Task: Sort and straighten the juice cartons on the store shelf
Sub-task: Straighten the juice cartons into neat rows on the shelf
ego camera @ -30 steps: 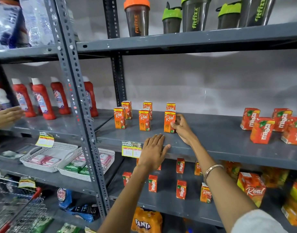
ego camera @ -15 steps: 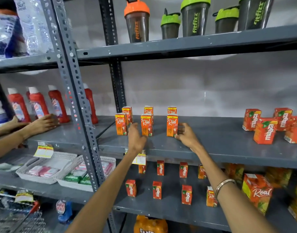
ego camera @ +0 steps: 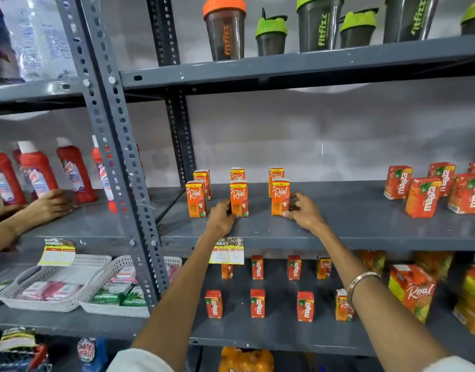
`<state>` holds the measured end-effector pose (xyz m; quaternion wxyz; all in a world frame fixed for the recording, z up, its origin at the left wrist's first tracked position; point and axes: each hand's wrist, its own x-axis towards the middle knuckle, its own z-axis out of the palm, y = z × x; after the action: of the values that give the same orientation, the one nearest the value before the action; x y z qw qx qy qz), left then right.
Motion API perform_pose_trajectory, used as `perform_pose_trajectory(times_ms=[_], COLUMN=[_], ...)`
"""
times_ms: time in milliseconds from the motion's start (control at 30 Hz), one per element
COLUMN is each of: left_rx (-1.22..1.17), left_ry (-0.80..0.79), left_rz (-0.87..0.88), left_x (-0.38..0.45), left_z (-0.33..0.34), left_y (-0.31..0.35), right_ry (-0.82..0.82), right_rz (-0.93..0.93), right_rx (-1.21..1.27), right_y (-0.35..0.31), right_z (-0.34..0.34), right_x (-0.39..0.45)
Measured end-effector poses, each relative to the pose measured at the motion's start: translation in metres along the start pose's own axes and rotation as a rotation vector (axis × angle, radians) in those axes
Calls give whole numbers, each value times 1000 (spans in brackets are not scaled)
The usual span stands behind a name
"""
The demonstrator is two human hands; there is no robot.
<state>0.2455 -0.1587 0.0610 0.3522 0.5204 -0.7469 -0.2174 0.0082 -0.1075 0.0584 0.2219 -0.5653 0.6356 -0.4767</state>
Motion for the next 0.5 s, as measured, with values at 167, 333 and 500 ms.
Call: perform_pose_trajectory(times_ms=[167,333,500], left_rx=[14,26,52], left_ry=[8,-1,-6], left_rz=[-2,-4,-4], left_x=[-3,-4,-6], left_z=[1,1,1], left_y=[-1,0,2], right_ry=[-12,-24,-27], right_rz=[-2,-9,-12], right_rx=[-40,-54,-53], right_y=[-5,-8,-6], right_z=[2,6,6], right_x=[-5,-5,-7])
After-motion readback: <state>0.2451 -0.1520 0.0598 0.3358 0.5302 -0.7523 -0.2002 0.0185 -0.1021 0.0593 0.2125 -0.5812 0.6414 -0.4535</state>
